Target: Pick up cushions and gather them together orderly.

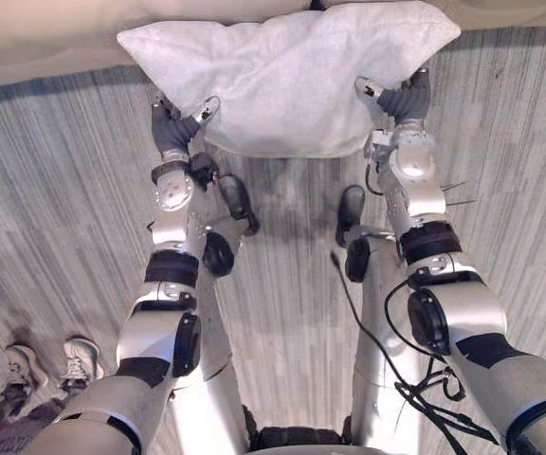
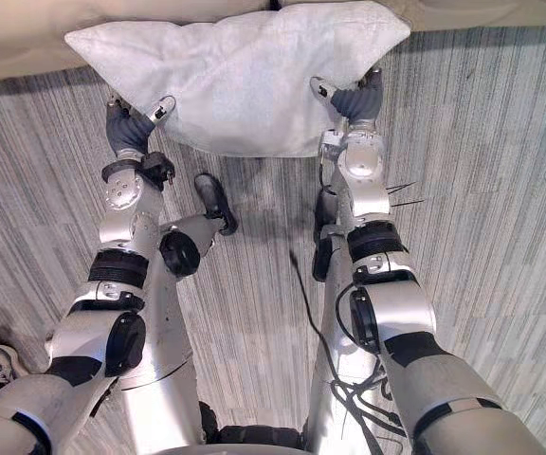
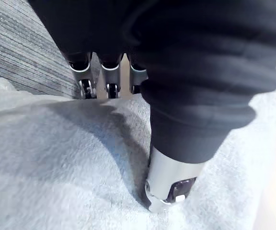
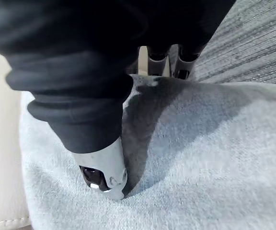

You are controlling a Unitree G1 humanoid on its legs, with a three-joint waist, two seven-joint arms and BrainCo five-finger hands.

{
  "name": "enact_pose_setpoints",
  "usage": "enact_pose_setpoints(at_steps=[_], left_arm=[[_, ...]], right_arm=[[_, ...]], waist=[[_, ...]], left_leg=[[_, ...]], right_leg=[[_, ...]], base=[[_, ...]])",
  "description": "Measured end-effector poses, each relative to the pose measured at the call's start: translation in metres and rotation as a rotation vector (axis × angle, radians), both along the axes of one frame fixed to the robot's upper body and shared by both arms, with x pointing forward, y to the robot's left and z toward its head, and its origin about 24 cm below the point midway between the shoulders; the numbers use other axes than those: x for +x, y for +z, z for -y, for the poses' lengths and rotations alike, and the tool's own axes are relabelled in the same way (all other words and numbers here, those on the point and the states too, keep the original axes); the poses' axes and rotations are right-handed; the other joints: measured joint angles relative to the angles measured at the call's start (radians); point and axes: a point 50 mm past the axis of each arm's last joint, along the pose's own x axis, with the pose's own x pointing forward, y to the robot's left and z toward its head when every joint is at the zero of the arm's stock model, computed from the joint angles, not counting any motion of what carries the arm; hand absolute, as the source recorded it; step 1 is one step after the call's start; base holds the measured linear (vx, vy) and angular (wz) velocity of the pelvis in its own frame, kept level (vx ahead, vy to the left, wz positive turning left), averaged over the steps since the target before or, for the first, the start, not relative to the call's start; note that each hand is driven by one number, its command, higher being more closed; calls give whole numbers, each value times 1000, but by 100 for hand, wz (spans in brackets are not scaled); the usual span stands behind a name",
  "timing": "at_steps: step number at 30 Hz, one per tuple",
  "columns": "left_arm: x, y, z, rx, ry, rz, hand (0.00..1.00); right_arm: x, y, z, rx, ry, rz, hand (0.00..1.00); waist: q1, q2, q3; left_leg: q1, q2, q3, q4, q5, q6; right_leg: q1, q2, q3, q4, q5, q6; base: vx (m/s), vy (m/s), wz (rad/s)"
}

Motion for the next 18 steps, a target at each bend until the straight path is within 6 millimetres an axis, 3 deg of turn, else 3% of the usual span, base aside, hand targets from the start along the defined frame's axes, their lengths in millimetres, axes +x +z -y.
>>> enact_pose_setpoints(at_steps=[5,9,10,12,13,14,18], left_arm=[[-6,4,-1,3,18,29,100],[-19,-8,3,37,13,42,100],[-30,-20,4,56,2,42,100],[-39,-27,5,53,-1,51,100],[-51,-39,6,50,-2,48,100],[-64,-57,7,54,-8,25,100],[-96,-86,14,62,-24,-13,100]], right_arm=[[-11,-6,-10,-42,41,38,100],[-28,-24,-12,-46,75,60,100],[-40,-36,-14,-41,96,72,100],[-51,-44,-16,-32,110,88,100],[-62,-56,-17,-14,118,84,100],[-74,-76,-17,6,123,58,100],[-113,-102,-11,37,148,54,100]], waist=[[-3,0,0],[-3,0,-2],[-2,-2,-5],[0,-2,-6],[1,-1,-20],[4,-3,-105],[2,-3,-131]], left_leg=[[17,8,-19,0,2,-2],[141,8,-14,-67,17,-19],[251,2,-5,-137,24,-39],[336,-1,10,-192,29,-46],[420,-2,20,-245,32,-51],[448,-7,25,-298,39,-61],[712,-28,56,-417,58,-80]], right_leg=[[24,4,-19,6,-1,-2],[155,10,-34,-68,6,-23],[263,14,-40,-141,14,-29],[346,14,-47,-197,22,-33],[431,14,-59,-259,26,-41],[465,11,-75,-324,37,-37],[737,-4,-100,-475,68,-32]], base=[[0,0,-1],[-8,-8,0],[-23,-47,-2],[1,-56,-2],[55,-46,-9],[88,-27,-10],[180,25,-1]])
